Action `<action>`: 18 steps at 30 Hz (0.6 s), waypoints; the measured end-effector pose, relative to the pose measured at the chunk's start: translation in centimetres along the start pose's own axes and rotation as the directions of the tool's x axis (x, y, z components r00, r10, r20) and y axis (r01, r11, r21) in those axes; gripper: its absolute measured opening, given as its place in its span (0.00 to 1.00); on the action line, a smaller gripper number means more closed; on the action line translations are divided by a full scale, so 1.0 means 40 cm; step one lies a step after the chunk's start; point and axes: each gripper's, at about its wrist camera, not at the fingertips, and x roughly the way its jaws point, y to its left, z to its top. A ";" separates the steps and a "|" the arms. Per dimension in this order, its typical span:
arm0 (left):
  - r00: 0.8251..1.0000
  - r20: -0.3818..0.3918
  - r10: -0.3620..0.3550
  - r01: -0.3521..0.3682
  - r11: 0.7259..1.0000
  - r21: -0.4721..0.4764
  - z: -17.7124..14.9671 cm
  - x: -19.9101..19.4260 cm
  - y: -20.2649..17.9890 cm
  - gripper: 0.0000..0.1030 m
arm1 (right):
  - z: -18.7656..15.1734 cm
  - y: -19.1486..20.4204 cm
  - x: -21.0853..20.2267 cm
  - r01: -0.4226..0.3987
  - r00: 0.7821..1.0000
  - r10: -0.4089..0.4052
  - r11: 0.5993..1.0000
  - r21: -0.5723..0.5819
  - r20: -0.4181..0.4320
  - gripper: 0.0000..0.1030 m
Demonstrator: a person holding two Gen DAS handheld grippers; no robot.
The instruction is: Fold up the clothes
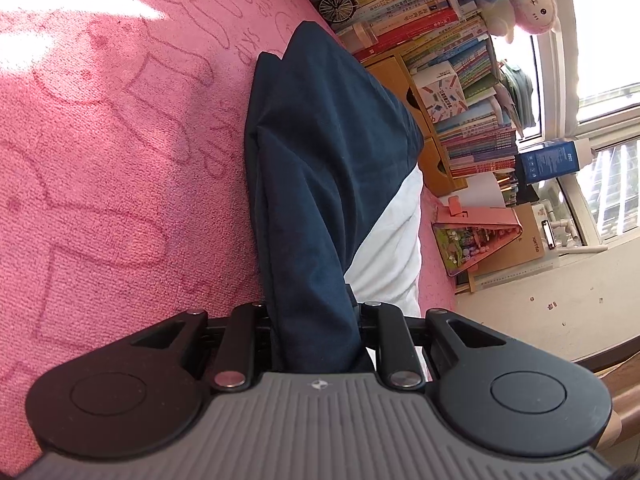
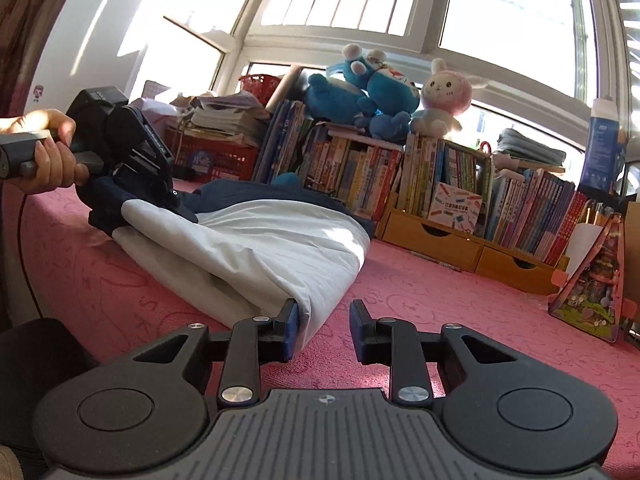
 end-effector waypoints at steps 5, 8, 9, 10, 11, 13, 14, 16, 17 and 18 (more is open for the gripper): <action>1.000 0.008 -0.014 0.014 1.000 -0.002 -0.002 -0.001 0.005 0.19 | -0.005 -0.007 -0.004 -0.012 1.000 0.012 1.000 0.009 0.013 0.37; 1.000 0.013 -0.016 0.016 1.000 -0.004 -0.003 -0.001 0.005 0.20 | -0.005 0.006 0.001 -0.037 0.999 0.037 0.999 -0.004 0.027 0.51; 1.000 0.014 -0.016 0.016 1.000 -0.004 -0.003 0.000 0.005 0.20 | -0.004 0.021 0.007 -0.056 0.998 0.056 0.998 -0.020 0.035 0.55; 1.000 0.015 -0.016 0.016 1.000 -0.003 -0.003 0.000 0.006 0.19 | -0.003 0.036 0.014 -0.074 0.996 0.076 0.997 -0.036 0.042 0.55; 1.000 0.015 -0.016 0.016 1.000 -0.003 -0.003 0.000 0.006 0.19 | -0.005 0.049 0.021 -0.078 0.996 0.081 0.995 -0.057 0.042 0.55; 1.000 0.015 -0.017 0.017 1.000 -0.001 -0.002 0.001 0.007 0.19 | -0.007 0.058 0.043 -0.018 0.999 0.020 0.998 -0.052 0.032 0.55; 1.000 0.013 -0.018 0.018 1.000 -0.001 -0.001 0.001 0.007 0.19 | -0.008 0.051 0.051 0.015 1.000 -0.015 1.000 -0.027 0.025 0.55; 1.000 0.007 -0.022 0.022 1.000 0.002 0.001 0.001 0.008 0.19 | -0.009 0.025 0.056 0.063 0.998 -0.064 0.998 0.031 0.007 0.62; 1.000 0.003 -0.023 0.023 1.000 0.009 0.002 0.001 0.007 0.19 | -0.011 0.000 0.052 0.072 0.997 -0.072 0.995 0.067 -0.008 0.63; 1.000 -0.003 -0.020 0.020 1.000 0.023 0.000 0.002 0.003 0.20 | -0.009 -0.029 0.059 0.025 0.999 -0.022 0.994 0.109 -0.034 0.63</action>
